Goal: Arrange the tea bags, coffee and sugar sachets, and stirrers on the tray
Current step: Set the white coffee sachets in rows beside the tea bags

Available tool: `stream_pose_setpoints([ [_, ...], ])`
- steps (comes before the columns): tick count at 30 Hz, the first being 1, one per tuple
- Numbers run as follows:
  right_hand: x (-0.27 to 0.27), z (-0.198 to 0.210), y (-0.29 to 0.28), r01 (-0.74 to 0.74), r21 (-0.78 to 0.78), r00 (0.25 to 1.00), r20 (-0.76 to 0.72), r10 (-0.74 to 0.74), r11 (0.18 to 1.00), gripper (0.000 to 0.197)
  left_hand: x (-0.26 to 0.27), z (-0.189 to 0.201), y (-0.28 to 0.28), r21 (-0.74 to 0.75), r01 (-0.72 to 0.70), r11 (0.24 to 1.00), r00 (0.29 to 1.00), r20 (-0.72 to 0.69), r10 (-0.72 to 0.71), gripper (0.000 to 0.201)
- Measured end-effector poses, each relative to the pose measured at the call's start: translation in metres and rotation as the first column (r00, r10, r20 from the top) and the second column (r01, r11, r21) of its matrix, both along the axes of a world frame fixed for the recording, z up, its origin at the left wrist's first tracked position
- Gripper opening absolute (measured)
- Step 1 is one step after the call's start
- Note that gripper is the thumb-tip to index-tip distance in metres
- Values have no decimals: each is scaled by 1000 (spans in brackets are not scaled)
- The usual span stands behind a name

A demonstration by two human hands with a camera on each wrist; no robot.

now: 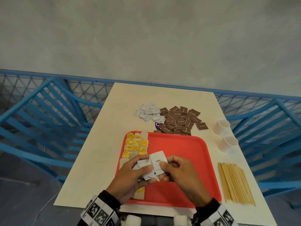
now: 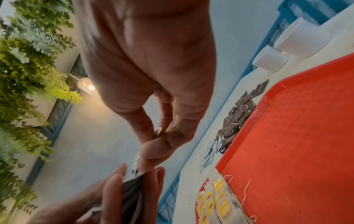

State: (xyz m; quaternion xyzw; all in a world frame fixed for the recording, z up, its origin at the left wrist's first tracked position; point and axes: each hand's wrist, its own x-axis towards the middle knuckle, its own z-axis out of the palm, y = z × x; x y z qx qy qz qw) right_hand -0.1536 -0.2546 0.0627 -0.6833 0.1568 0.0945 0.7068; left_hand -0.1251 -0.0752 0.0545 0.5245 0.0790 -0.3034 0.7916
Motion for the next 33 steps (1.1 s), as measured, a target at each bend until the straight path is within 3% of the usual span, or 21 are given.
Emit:
stream_pose_setpoints([
  [5,11,-4,8,-61,-30,998,-38,59,998,18,8,-10,0,138,-13,990,992,125,-4,23],
  [9,29,-7,4,-120,-195,991,38,130,973,19,16,-20,8,194,-72,978,991,128,47,19],
  [15,107,-56,-21,3,-400,998,-56,-28,917,26,25,-42,37,163,-192,968,981,59,185,14],
  [18,151,-99,-29,-66,-544,985,-167,-31,837,37,27,-52,46,171,-204,964,979,31,202,14],
  [21,182,-122,-25,-140,-610,964,-264,-33,780,25,30,-62,52,201,-218,955,976,18,219,14],
  [25,198,-130,-17,-172,-696,961,-274,-36,697,43,31,-67,55,205,-231,951,972,3,235,19],
  [33,197,-141,-16,-58,-718,966,-216,-143,693,47,35,-68,58,207,-212,955,976,-6,218,25],
])
